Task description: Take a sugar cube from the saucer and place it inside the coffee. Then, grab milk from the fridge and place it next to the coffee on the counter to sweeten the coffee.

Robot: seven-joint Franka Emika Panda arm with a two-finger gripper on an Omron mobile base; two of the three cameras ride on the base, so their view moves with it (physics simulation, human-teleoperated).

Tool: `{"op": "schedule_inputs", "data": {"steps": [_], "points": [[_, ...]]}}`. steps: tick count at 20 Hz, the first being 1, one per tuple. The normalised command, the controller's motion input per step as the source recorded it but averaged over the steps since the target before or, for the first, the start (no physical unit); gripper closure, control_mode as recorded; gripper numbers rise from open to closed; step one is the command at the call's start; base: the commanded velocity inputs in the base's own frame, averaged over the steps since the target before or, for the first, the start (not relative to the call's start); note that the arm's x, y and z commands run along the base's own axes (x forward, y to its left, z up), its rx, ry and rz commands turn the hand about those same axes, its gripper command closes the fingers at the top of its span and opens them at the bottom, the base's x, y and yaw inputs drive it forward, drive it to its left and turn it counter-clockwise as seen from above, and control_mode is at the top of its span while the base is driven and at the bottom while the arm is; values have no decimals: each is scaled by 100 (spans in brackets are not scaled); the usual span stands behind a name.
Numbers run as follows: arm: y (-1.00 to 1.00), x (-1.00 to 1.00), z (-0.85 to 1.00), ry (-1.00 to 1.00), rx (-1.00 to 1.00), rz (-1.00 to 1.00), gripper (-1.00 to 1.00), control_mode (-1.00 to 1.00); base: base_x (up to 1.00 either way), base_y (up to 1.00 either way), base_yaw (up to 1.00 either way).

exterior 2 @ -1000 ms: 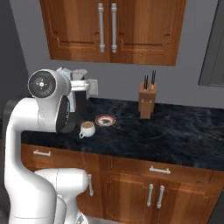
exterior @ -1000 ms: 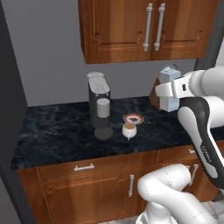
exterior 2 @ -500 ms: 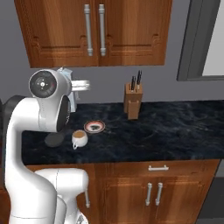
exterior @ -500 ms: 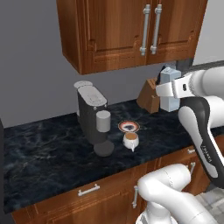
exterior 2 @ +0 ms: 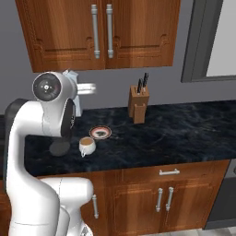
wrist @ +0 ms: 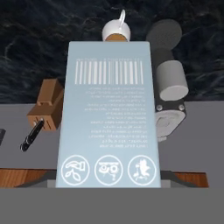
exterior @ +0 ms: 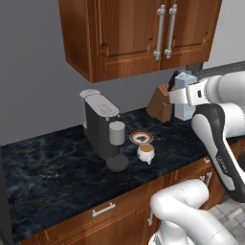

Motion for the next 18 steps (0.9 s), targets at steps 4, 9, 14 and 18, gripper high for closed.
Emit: {"op": "schedule_inputs", "data": {"steps": [4, 9, 14, 18], "points": [[-34, 44, -15, 0, 0, 4, 100, -100, 0, 0, 0], [-49, 42, -42, -5, 2, 18, 100, -100, 0, 0, 0], [-59, 47, -43, -12, 4, 22, 100, -100, 0, 0, 0], [-30, 12, -57, -9, 0, 20, 100, -100, 0, 0, 0]]}}
